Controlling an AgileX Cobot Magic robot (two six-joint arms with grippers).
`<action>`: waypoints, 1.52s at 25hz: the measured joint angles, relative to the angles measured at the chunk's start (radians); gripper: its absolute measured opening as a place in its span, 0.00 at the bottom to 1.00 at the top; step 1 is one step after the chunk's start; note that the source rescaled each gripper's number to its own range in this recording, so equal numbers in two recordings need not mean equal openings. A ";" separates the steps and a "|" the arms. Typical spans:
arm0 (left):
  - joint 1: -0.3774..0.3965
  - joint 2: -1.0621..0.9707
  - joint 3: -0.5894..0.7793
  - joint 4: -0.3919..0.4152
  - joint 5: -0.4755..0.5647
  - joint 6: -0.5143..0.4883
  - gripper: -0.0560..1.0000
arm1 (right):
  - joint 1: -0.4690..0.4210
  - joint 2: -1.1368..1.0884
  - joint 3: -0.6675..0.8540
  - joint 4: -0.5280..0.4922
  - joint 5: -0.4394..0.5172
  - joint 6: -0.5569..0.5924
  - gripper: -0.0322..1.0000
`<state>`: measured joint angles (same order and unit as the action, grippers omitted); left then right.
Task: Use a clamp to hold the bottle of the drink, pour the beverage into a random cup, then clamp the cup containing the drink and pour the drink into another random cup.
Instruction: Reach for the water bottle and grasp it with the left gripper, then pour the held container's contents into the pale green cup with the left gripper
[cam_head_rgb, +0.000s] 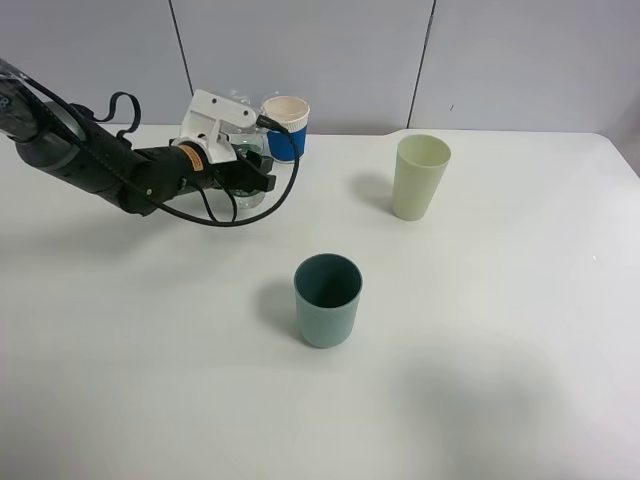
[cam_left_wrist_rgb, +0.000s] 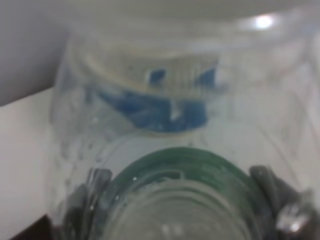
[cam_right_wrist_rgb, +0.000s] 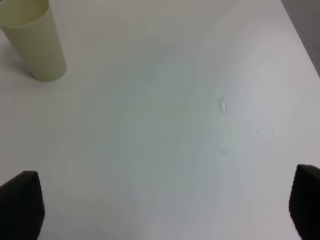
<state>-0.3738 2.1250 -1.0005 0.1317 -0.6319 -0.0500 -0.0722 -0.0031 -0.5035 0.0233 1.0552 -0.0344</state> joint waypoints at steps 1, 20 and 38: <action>-0.009 -0.008 0.000 -0.039 0.023 0.022 0.10 | 0.000 0.000 0.000 0.000 0.000 0.000 0.99; -0.119 -0.240 0.003 -0.604 0.398 0.616 0.10 | 0.000 0.000 0.000 0.000 0.000 0.000 0.99; -0.329 -0.212 -0.178 -1.438 0.162 1.625 0.10 | 0.000 0.000 0.000 -0.051 0.000 0.060 0.99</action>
<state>-0.7027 1.9131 -1.1788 -1.3065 -0.4698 1.5746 -0.0722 -0.0031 -0.5035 -0.0273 1.0552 0.0258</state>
